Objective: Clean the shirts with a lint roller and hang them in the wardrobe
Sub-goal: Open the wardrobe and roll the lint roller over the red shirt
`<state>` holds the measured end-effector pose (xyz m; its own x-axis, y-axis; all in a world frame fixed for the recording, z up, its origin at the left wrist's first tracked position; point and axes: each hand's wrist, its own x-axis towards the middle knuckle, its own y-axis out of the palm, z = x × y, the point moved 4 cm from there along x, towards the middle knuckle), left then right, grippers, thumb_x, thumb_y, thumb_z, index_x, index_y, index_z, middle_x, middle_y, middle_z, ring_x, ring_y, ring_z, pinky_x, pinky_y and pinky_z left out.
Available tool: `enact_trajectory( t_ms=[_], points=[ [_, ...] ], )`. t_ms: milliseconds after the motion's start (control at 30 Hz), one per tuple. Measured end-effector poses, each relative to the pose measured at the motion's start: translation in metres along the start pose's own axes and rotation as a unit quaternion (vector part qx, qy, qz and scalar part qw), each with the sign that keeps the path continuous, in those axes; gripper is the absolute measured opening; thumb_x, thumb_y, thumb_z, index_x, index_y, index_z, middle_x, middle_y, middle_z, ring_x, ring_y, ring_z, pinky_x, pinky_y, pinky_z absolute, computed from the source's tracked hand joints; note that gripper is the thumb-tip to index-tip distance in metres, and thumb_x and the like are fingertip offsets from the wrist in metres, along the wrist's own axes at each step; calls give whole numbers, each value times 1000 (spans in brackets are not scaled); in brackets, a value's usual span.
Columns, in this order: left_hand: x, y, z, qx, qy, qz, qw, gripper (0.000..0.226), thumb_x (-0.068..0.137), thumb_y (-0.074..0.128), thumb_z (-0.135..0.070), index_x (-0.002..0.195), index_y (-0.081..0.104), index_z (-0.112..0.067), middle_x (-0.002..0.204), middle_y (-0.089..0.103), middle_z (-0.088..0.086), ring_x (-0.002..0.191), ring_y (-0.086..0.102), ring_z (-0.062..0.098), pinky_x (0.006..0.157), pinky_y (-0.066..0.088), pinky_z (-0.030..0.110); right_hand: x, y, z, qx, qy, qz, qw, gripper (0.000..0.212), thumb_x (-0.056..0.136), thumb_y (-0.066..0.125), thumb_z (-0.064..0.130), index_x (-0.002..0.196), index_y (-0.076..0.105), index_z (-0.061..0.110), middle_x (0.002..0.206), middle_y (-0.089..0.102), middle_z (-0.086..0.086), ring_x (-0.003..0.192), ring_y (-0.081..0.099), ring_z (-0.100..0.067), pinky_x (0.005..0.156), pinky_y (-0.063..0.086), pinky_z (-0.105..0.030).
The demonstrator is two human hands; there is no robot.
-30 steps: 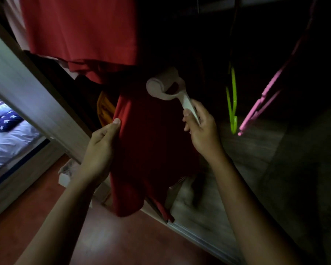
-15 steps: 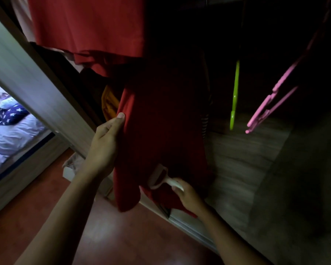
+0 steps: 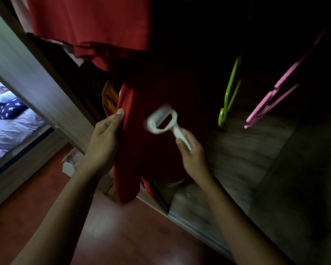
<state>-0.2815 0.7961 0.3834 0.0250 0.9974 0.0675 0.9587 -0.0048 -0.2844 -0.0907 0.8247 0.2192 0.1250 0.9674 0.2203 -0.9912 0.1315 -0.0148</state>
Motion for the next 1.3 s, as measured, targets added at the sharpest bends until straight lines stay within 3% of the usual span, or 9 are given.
enact_trajectory(
  t_ms=[133, 233, 433, 500, 667, 867, 1000, 1100, 1300],
  points=[
    [-2, 0, -4, 5, 5, 4, 1000, 46, 108, 34, -36, 89, 68, -11, 77, 75, 2, 70, 72, 11, 60, 54, 16, 18, -9, -1, 16, -32, -93, 995, 38, 103, 49, 24, 140, 50, 13, 125, 62, 0, 112, 59, -2, 89, 48, -13],
    [-2, 0, -5, 10, 12, 10, 1000, 51, 107, 35, -39, 98, 67, 1, 89, 74, 16, 81, 73, 24, 67, 58, 24, 24, -6, -47, -12, 22, -101, 995, 42, 104, 47, 24, 145, 46, 13, 136, 57, 1, 122, 54, -7, 93, 42, -6],
    [-6, -5, -9, -9, 14, 1, 1000, 47, 108, 35, -37, 107, 69, -4, 100, 76, 13, 93, 75, 25, 71, 59, 23, -19, 2, -158, -102, 141, 16, 985, 34, 101, 49, 6, 134, 55, 8, 114, 59, 1, 110, 58, -19, 84, 45, -13],
    [-8, -5, -11, -8, 18, 5, 1000, 47, 108, 34, -36, 104, 69, -4, 96, 76, 12, 89, 75, 22, 70, 58, 22, -45, 5, -197, -149, 154, 52, 975, 33, 99, 53, 2, 130, 60, 8, 117, 62, 0, 116, 59, -20, 96, 46, -23],
    [-13, -2, -15, 1, 36, 24, 999, 45, 109, 33, -33, 93, 67, -7, 79, 74, 0, 71, 72, 10, 63, 54, 18, -104, 8, -304, -202, 252, 194, 926, 29, 94, 58, 22, 111, 64, 44, 119, 69, 9, 118, 63, -13, 100, 52, -35],
    [-9, 0, -8, -4, 33, 43, 999, 49, 108, 34, -38, 102, 69, -2, 90, 76, 7, 82, 75, 19, 67, 58, 22, -92, 6, -222, -178, 224, 214, 934, 28, 93, 62, 23, 120, 65, 19, 119, 67, 5, 112, 63, -12, 104, 49, -42],
    [-7, 3, -1, -28, 23, 62, 997, 53, 107, 35, -39, 120, 64, 3, 113, 72, 19, 104, 71, 32, 86, 61, 32, -62, 3, -129, -196, 121, 174, 957, 34, 97, 61, 18, 130, 60, 10, 125, 60, 3, 117, 58, -9, 102, 42, -16],
    [-4, 4, 2, -29, 27, 89, 995, 54, 107, 37, -41, 117, 66, 3, 112, 73, 20, 107, 70, 35, 98, 55, 49, -49, -2, -66, -192, 51, 128, 972, 32, 97, 61, 22, 128, 61, 11, 121, 61, -1, 113, 58, -10, 101, 43, -19],
    [8, -6, 4, -45, 41, 111, 992, 50, 106, 42, -41, 107, 71, -1, 108, 69, 32, 96, 68, 41, 78, 53, 36, -53, -19, -5, -241, -11, 23, 970, 33, 97, 60, 18, 130, 61, 12, 118, 62, 4, 110, 55, -3, 95, 37, -6]
  ],
)
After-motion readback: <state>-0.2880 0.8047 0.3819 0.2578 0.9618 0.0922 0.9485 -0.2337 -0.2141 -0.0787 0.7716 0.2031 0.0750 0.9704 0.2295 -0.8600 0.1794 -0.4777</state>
